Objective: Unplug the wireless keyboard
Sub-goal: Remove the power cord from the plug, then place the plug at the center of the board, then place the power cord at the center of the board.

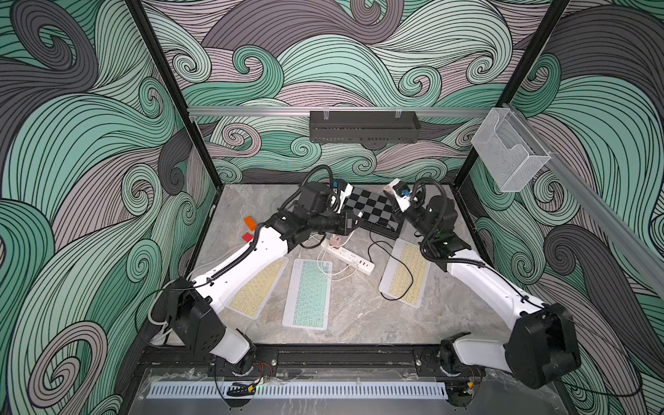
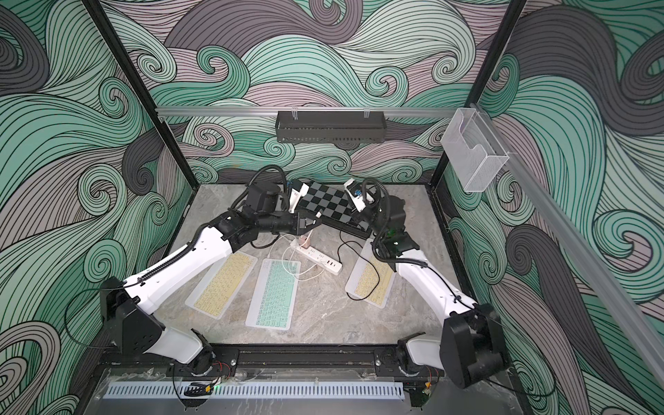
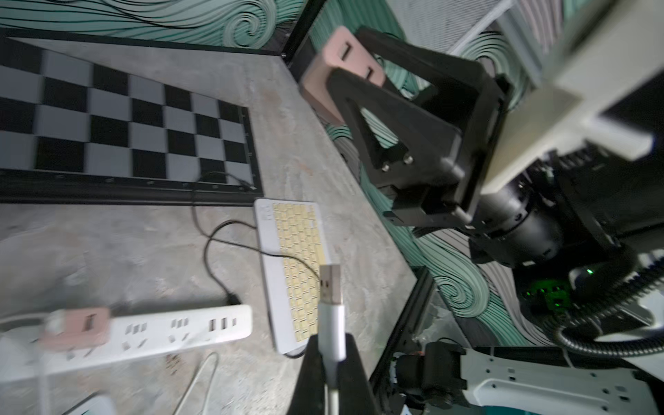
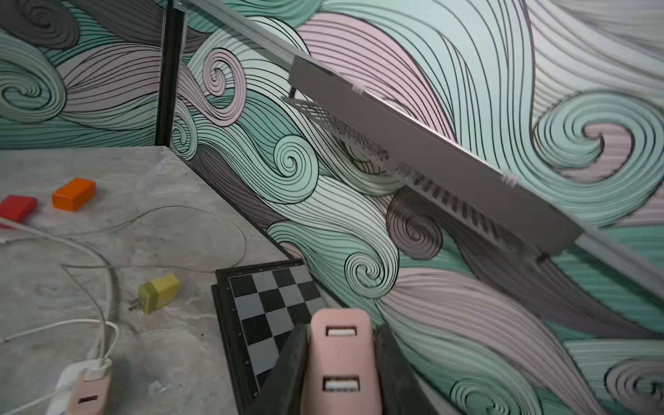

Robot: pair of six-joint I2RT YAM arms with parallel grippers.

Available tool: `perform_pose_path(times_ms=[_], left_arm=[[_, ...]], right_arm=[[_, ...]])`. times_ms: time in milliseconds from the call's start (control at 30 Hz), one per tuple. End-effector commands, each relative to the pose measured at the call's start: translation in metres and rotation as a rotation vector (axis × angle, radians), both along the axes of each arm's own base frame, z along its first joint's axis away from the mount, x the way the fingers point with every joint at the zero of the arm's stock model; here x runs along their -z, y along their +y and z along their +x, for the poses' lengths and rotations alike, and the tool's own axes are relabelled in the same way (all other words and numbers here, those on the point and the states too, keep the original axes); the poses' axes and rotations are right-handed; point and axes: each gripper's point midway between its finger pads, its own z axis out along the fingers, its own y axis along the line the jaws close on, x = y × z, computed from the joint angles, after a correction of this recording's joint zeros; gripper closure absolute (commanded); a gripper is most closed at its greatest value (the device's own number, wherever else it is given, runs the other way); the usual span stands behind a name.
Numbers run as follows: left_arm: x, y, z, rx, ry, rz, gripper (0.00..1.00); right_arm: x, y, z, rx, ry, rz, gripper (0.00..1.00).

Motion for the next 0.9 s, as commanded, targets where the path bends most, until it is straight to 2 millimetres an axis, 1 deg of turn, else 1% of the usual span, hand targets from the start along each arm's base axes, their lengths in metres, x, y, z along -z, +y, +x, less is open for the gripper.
perform_pose_path(times_ms=[0, 67, 133, 200, 233, 267, 333, 433, 533, 633, 667, 733, 800, 867], left_arm=[[-0.044, -0.056, -0.028, 0.189, -0.023, -0.232, 1.0], [-0.047, -0.079, -0.046, 0.289, -0.027, -0.252, 1.0], [-0.04, -0.093, -0.056, 0.339, -0.013, -0.244, 1.0], [-0.028, -0.101, -0.061, 0.368, 0.0, -0.24, 1.0], [-0.019, -0.103, -0.062, 0.372, 0.011, -0.224, 1.0], [-0.005, -0.104, -0.059, 0.364, 0.024, -0.195, 1.0], [0.02, -0.103, -0.056, 0.352, 0.035, -0.126, 1.0], [0.055, -0.099, -0.055, 0.355, 0.048, -0.043, 1.0], [0.087, -0.095, -0.056, 0.362, 0.07, 0.03, 1.0], [0.119, -0.094, -0.058, 0.381, 0.101, 0.092, 1.0], [0.126, -0.093, -0.058, 0.384, 0.108, 0.109, 1.0], [0.142, -0.094, -0.059, 0.395, 0.133, 0.139, 1.0], [0.154, -0.095, -0.058, 0.404, 0.158, 0.168, 1.0], [0.163, -0.096, -0.055, 0.401, 0.181, 0.193, 0.99]], right_arm=[[0.09, -0.032, 0.001, 0.209, 0.574, 0.421, 1.0], [0.119, -0.055, 0.001, 0.291, 0.705, 0.553, 1.0], [0.141, -0.075, 0.001, 0.349, 0.786, 0.628, 1.0], [0.161, -0.092, 0.003, 0.39, 0.861, 0.685, 1.0], [0.174, -0.098, 0.004, 0.415, 0.908, 0.714, 1.0], [0.187, -0.104, 0.005, 0.432, 0.949, 0.757, 1.0], [0.21, -0.11, 0.009, 0.437, 1.017, 0.827, 1.0], [0.24, -0.121, 0.019, 0.483, 1.076, 0.858, 1.0], [0.255, -0.129, 0.028, 0.505, 1.102, 0.862, 1.0], [0.262, -0.135, 0.035, 0.537, 1.094, 0.853, 1.0], [0.263, -0.136, 0.037, 0.539, 1.099, 0.852, 1.0], [0.267, -0.137, 0.041, 0.545, 1.108, 0.846, 0.93], [0.27, -0.138, 0.042, 0.548, 1.118, 0.838, 0.87], [0.269, -0.139, 0.043, 0.55, 1.12, 0.828, 0.74]])
